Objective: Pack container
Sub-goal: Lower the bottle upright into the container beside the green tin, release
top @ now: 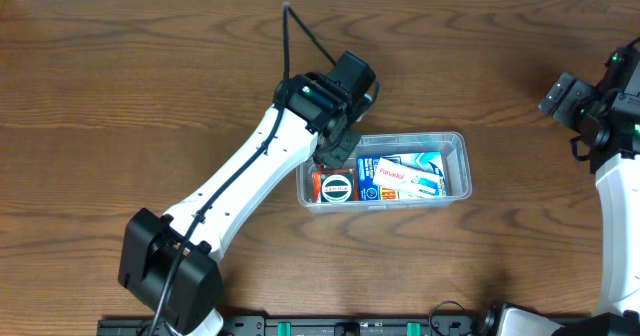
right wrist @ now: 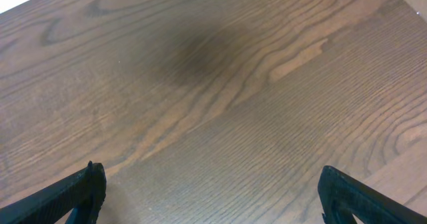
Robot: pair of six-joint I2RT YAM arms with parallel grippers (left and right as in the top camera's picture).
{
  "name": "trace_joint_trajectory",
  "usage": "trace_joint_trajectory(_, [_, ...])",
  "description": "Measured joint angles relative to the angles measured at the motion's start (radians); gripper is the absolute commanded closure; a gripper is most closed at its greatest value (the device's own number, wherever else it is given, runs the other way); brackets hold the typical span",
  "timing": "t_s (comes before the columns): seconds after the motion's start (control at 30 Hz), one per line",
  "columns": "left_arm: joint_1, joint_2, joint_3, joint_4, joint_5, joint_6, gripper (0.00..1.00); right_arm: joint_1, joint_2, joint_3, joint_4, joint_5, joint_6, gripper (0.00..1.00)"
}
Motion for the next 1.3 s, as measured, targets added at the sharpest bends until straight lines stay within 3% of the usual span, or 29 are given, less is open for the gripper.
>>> trace_joint_trajectory(0.4, [0.0,0.001,-0.032,0.043,0.0,0.258,0.91,0.0,0.0,0.0,0.0,0.0,0.0,0.01])
trace_joint_trajectory(1.0, [0.0,0.002,-0.186,0.239,0.012,0.307,0.9,0.0,0.0,0.0,0.0,0.0,0.0,0.01])
trace_joint_trajectory(1.07, [0.0,0.002,-0.197,0.247,0.012,0.309,0.77,0.0,0.0,0.0,0.0,0.0,0.0,0.01])
trace_joint_trajectory(1.2, [0.0,0.002,-0.203,0.25,0.012,0.312,0.42,0.0,0.0,0.0,0.0,0.0,0.0,0.01])
trace_joint_trajectory(1.3, [0.0,0.002,-0.203,0.256,0.012,0.317,0.26,0.0,0.0,0.0,0.0,0.0,0.0,0.01])
